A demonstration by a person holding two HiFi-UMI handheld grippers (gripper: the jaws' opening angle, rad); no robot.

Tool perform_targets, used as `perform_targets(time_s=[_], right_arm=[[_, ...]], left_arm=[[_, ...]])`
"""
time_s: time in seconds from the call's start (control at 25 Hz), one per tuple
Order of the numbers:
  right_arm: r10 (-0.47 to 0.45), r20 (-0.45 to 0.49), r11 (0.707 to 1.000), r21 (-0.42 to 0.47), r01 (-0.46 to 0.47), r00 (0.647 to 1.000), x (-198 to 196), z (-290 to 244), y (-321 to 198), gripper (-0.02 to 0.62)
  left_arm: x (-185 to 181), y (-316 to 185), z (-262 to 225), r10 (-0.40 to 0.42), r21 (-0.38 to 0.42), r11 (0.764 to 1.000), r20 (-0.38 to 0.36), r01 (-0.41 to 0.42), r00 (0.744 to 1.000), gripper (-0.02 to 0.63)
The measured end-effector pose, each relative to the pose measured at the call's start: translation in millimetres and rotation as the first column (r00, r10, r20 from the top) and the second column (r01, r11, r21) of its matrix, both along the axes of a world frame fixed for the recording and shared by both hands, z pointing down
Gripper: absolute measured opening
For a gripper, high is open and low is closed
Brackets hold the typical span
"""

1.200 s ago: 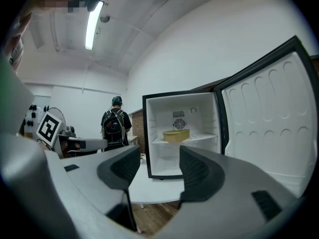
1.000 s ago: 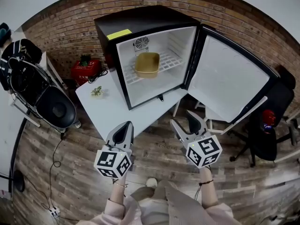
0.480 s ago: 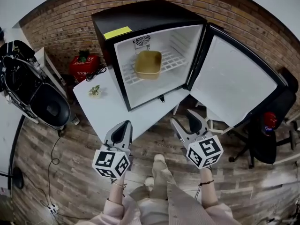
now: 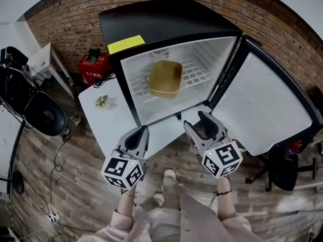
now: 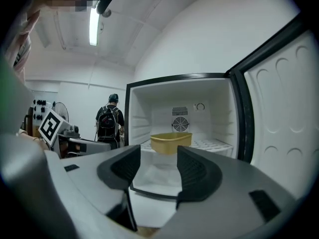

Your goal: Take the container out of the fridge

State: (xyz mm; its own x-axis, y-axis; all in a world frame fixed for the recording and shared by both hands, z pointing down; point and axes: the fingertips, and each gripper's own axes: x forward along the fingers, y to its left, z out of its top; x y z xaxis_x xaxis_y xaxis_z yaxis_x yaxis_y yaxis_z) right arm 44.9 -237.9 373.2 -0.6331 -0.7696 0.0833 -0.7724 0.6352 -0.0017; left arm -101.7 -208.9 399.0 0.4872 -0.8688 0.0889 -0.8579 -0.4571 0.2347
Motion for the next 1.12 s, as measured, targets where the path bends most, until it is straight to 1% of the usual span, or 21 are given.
perform_targets(time_s=[0.32, 0.48, 0.64, 0.8, 0.92, 1.12], right_arm=[[-0.107, -0.066, 0.994, 0.031, 0.109, 0.992, -10, -14, -48, 0.235], [-0.176, -0.115, 0.982, 0.050, 0.183, 0.978, -19, -22, -63, 0.235], [-0.231, -0.138, 0.968, 0.068, 0.242, 0.963, -26, -33, -75, 0.235], [-0.302, -0.183, 0.946, 0.061, 0.318, 0.935, -38, -34, -82, 0.235], [-0.365, -0.180, 0.926, 0.038, 0.377, 0.914, -46, -36, -86, 0.235], [-0.453, -0.243, 0.885, -0.008, 0.465, 0.858, -62, -34, -90, 0.233]], left_arm=[[2, -39, 1, -0.037, -0.012, 0.999, 0.015, 0.037, 0.999, -0.009], [7, -49, 0, -0.047, -0.010, 0.999, 0.022, 0.048, 0.999, -0.009], [11, -60, -2, -0.068, -0.010, 0.998, 0.022, 0.068, 0.997, -0.009], [15, -67, -6, -0.081, 0.002, 0.997, 0.017, 0.081, 0.997, -0.009], [19, -70, -6, -0.088, 0.008, 0.996, 0.019, 0.087, 0.996, -0.009], [22, -70, -7, -0.103, 0.013, 0.995, 0.017, 0.103, 0.995, -0.009]])
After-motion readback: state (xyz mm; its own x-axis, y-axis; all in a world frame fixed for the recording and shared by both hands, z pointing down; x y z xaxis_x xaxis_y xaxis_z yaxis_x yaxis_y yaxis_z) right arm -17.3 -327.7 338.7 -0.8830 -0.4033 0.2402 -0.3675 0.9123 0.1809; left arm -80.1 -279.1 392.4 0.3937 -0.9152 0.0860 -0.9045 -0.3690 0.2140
